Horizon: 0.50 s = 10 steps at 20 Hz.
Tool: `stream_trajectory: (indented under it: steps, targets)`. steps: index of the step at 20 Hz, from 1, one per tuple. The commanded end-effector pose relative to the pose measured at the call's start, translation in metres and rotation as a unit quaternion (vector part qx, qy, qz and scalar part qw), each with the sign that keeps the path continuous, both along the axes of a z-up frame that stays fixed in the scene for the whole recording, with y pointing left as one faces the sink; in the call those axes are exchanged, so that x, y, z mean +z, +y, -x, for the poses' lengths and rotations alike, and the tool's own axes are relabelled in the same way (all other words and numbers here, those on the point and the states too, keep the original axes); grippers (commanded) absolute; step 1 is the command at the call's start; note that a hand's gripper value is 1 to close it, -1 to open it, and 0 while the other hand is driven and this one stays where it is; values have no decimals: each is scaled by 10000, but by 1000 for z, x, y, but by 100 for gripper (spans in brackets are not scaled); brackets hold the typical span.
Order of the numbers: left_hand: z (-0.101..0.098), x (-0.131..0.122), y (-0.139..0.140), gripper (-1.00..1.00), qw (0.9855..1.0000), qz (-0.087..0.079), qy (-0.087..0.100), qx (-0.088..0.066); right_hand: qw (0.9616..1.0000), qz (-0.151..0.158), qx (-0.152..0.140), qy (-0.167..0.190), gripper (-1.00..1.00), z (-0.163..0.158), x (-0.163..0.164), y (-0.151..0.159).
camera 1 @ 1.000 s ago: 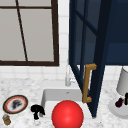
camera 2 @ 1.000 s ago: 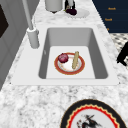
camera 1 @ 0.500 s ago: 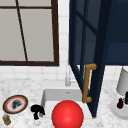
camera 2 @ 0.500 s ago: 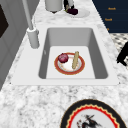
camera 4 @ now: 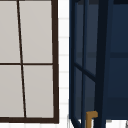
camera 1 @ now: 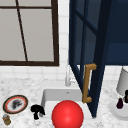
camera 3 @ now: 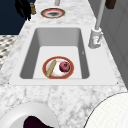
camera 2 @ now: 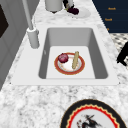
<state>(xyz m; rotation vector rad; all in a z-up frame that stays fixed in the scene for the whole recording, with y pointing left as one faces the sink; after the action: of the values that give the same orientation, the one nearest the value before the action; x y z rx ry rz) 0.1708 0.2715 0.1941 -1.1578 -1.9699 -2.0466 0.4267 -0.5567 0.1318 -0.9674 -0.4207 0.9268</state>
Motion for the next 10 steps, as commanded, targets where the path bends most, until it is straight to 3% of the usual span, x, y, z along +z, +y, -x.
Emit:
stream_trajectory:
  steps: [1, 2, 5, 7, 10]
  targets:
    - [0, 0, 0, 0, 10000, 0, 0, 0, 9997, 37, -55, -255, 100, 13, 1, 5]
    - [0, 0, 0, 0, 10000, 0, 0, 0, 9997, 12, -208, -147, 100, 6, 12, 4]
    - [0, 0, 0, 0, 10000, 0, 0, 0, 9998, 14, -71, 203, 100, -1, 14, 3]
    - [0, 0, 0, 0, 10000, 0, 0, 0, 9999, 113, -10, 18, 100, 0, 10, 11]
    - [0, 0, 0, 0, 10000, 0, 0, 0, 9989, 418, -154, -140, 100, -1, -4, 37]
